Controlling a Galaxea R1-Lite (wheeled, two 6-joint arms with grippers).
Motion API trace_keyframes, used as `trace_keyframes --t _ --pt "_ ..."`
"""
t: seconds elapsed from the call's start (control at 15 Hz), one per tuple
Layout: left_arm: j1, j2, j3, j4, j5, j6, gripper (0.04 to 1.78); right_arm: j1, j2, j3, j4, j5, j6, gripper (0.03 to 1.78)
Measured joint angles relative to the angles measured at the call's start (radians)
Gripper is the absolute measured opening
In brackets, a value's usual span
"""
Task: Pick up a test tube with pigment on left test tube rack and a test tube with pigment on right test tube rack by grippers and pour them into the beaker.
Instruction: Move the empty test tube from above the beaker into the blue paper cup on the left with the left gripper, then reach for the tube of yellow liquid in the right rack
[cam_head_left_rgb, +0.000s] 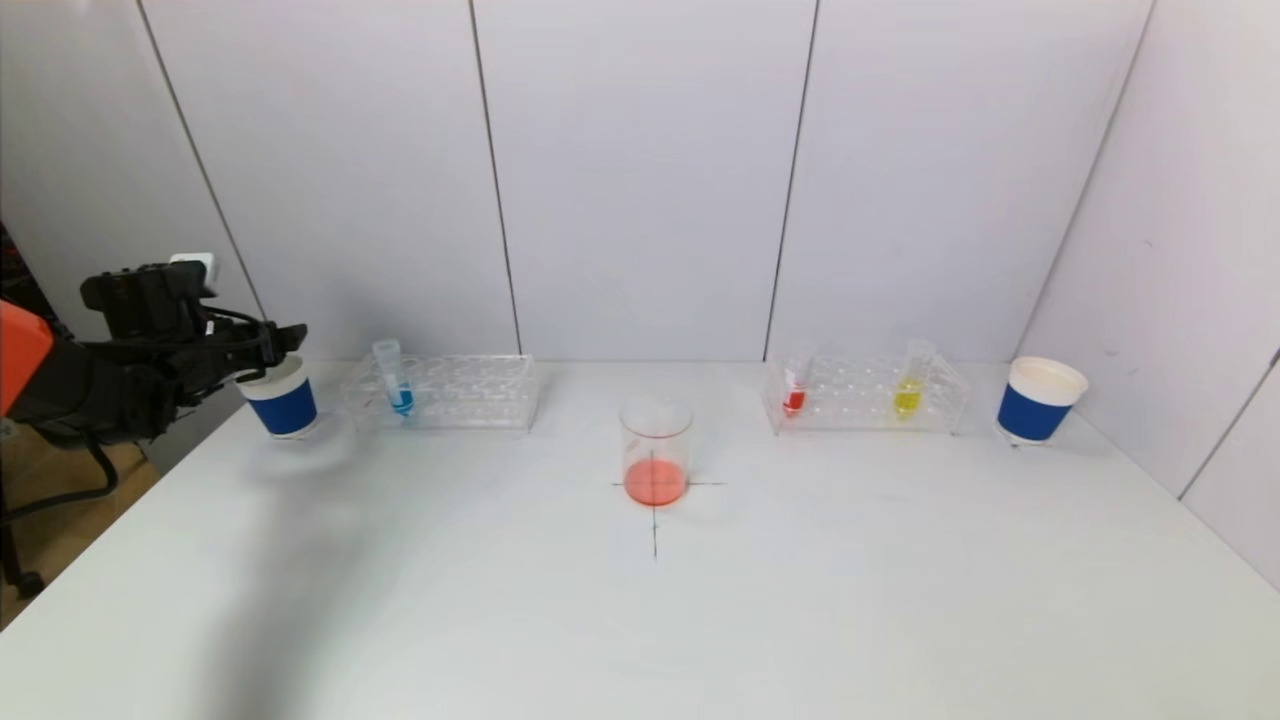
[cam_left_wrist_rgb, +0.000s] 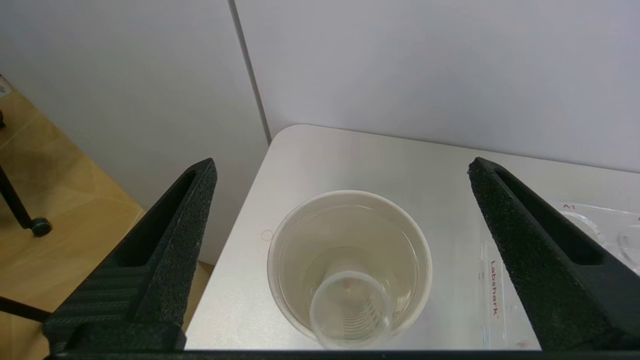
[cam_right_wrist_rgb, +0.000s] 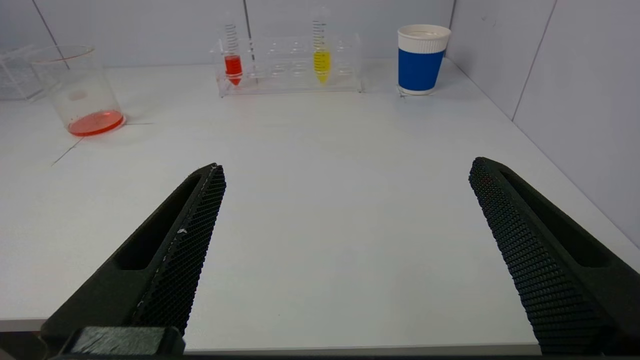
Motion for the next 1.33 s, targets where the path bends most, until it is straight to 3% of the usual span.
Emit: trace_keyframes --t 0.27,0.47,0.93,1.33 --pt "-0.014 -0.066 0.053 -0.001 -0.006 -0.001 1.78 0.000 0.000 0.000 0.000 0.000 0.000 1.77" --pt "-0.060 -0.193 0.177 -0.033 -0.009 -0.001 1.78 0.000 0.000 0.000 0.000 0.000 0.000 1.77" --pt "-0.213 -0.665 0.689 -0.130 -0.010 -0.002 1.78 0.000 0.000 0.000 0.000 0.000 0.000 1.77" --pt "-0.246 -1.101 1.054 -0.119 -0.004 0.001 1.78 0.000 0.000 0.000 0.000 0.000 0.000 1.77"
